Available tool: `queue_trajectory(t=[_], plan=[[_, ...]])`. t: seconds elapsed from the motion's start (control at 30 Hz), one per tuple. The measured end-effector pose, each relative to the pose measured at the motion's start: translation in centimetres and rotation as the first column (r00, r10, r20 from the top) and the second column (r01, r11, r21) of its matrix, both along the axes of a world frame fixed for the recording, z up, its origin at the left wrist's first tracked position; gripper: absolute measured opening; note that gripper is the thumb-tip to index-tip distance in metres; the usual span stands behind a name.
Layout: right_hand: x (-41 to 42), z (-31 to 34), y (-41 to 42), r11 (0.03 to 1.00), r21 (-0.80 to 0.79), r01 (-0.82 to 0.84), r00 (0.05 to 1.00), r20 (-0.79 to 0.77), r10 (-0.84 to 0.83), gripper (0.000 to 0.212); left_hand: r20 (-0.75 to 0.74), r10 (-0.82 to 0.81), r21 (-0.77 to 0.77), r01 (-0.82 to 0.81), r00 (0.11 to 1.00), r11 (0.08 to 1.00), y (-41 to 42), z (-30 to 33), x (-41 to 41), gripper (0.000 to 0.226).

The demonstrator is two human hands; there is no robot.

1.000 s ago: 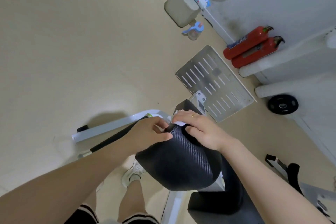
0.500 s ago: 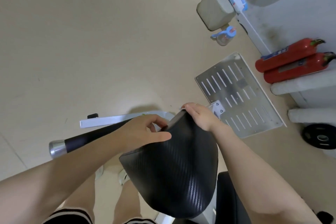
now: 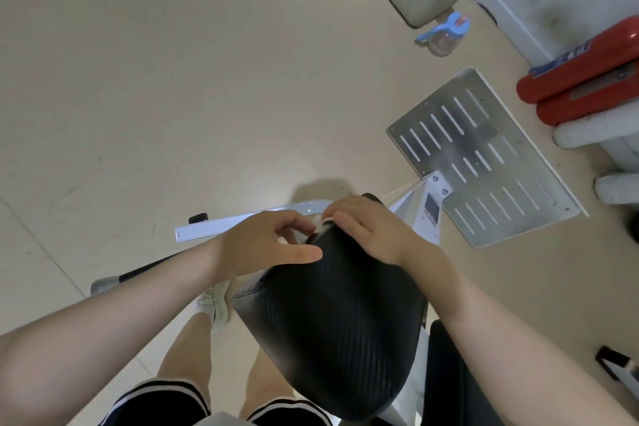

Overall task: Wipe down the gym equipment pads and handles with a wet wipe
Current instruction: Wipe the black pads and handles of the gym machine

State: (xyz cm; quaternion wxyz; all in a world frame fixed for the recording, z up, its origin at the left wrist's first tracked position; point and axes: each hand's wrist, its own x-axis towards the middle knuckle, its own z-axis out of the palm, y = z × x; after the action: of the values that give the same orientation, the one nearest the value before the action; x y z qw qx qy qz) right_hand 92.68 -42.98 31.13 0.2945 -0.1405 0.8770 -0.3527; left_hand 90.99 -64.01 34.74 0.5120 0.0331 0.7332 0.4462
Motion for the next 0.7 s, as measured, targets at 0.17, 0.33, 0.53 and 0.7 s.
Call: queue_trajectory(t=[0.17, 0.33, 0.53, 0.7], plan=[[-1.3, -4.3, 2.9, 0.968, 0.075, 0.240, 0.961, 0.121, -0.248, 0.053, 0.089, -0.042, 0.038, 0.039, 0.995, 0.998, 2.3, -1.6, -1.4, 0.044], [1.1, -7.7, 7.4, 0.715, 0.150, 0.682, 0.590, 0.464, -0.660, 0.044, 0.120, -0.131, 0.112, 0.118, 0.984, 0.987, 4.5, -2.5, -3.1, 0.024], [6.1, -7.9, 9.5, 0.575, 0.197, 0.794, 0.397, 0.549, -0.736, 0.048, 0.152, -0.128, 0.124, 0.110, 0.980, 0.986, 5.1, -3.1, -3.5, 0.060], [1.0, -5.5, 7.7, 0.652, 0.055, 0.756, 0.518, 0.559, -0.648, 0.041, 0.157, -0.156, 0.087, 0.144, 0.975, 0.986, 5.4, -2.8, -3.7, 0.054]])
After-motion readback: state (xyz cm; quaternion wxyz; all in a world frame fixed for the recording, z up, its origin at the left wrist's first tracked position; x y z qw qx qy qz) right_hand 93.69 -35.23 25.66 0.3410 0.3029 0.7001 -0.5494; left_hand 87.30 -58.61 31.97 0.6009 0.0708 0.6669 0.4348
